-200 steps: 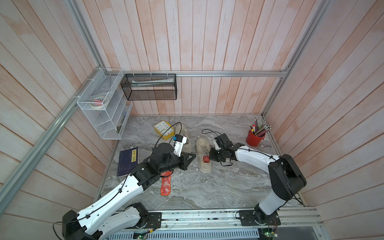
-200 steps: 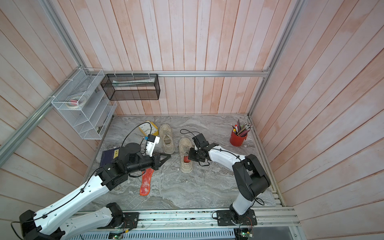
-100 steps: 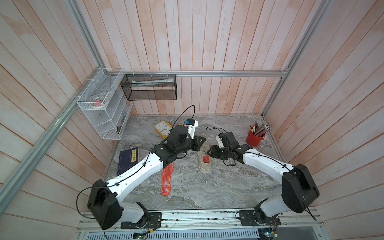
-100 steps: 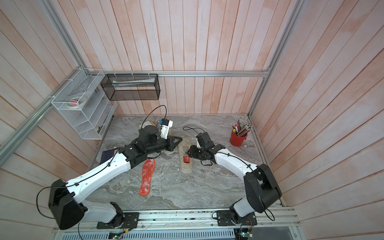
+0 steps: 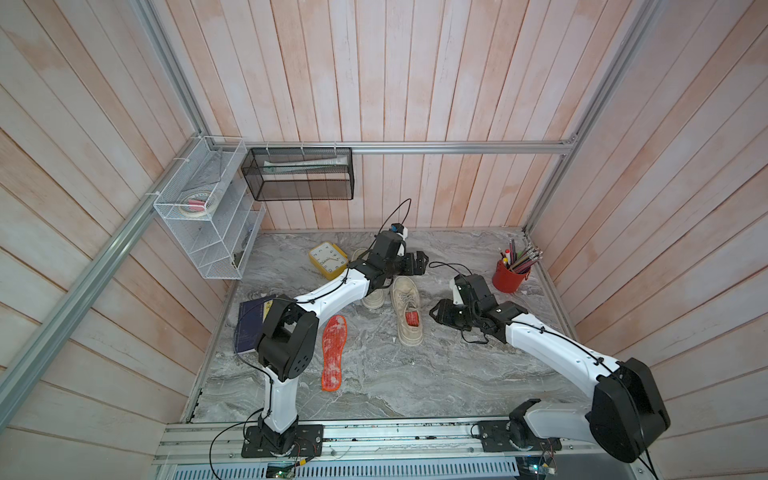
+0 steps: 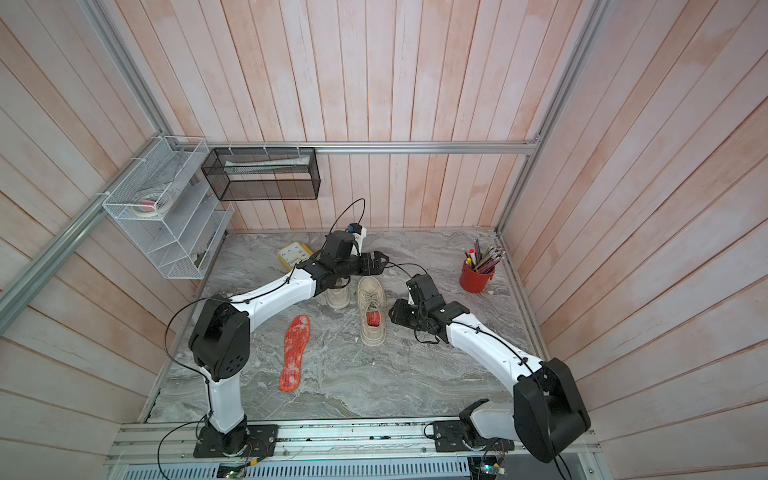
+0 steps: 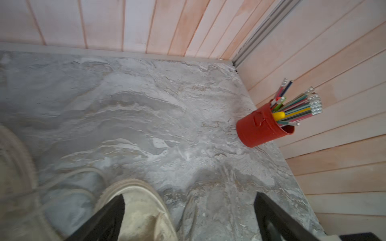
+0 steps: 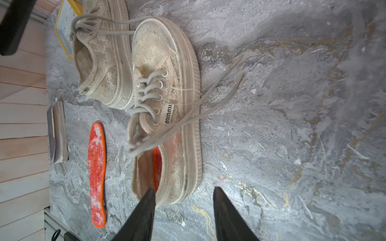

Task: Remove the insole from the shoe
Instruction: Untie the shoelace on the shoe.

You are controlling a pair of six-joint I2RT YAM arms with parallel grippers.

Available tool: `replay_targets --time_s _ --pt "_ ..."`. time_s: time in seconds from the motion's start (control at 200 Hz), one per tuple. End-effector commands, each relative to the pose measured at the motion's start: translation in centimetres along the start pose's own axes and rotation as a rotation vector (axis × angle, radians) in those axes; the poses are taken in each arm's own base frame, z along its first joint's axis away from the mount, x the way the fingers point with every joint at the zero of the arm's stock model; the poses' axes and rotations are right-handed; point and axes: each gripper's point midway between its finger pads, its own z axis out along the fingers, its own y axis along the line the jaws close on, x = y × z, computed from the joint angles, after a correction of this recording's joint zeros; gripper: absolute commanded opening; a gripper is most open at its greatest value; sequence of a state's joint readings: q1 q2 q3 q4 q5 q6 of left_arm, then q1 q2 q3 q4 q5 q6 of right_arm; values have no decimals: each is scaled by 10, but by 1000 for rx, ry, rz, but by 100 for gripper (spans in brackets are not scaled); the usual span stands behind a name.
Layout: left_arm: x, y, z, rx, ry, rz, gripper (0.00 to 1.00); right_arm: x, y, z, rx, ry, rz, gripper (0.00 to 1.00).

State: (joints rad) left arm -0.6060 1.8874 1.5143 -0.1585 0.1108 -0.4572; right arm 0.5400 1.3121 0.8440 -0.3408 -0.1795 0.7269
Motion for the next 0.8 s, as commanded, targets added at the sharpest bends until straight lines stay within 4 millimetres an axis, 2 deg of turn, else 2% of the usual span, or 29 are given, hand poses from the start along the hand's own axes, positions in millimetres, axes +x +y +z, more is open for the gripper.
replay_targets --time_s 0.0,0.025,0.03,0.035,0.04,0.045,0.05,0.065,0.07,0.19,0.265,0.33,0.42,0.57,0.795 --pt "-39 8 -75 -74 -119 67 96 10 14 8 -54 56 -58 44" --pt "-31 11 -84 -81 -101 75 94 11 14 10 -55 66 -65 43" --pt "-24 15 -82 -89 -83 75 93 12 14 11 -55 70 -66 42" --pt "-27 12 -88 -84 -91 77 92 12 14 12 -55 71 -68 42" --pt "-20 15 -86 -90 -73 77 92 12 14 12 -55 72 -68 42" --pt "-22 13 -90 -86 -79 79 92 12 14 12 -55 73 -69 42" --pt "-15 17 -88 -92 -60 80 91 12 14 13 -54 76 -71 42" --pt "-13 14 -96 -84 -56 85 89 13 15 14 -56 82 -76 41" --pt "-5 18 -94 -90 -36 83 88 13 15 15 -55 84 -77 41" --pt "71 17 -119 -16 150 46 73 15 19 26 -54 116 -107 38" --pt "116 7 -127 37 245 22 71 15 23 31 -60 128 -118 38" --pt "139 -4 -128 93 292 -16 70 16 25 35 -67 138 -122 39" --pt "151 -14 -118 148 316 -70 71 13 28 41 -71 140 -126 41" --pt "153 -21 -94 190 349 -91 69 7 26 54 -37 139 -123 39" --pt "161 -12 -59 126 429 -118 57 0 22 67 9 130 -102 29"
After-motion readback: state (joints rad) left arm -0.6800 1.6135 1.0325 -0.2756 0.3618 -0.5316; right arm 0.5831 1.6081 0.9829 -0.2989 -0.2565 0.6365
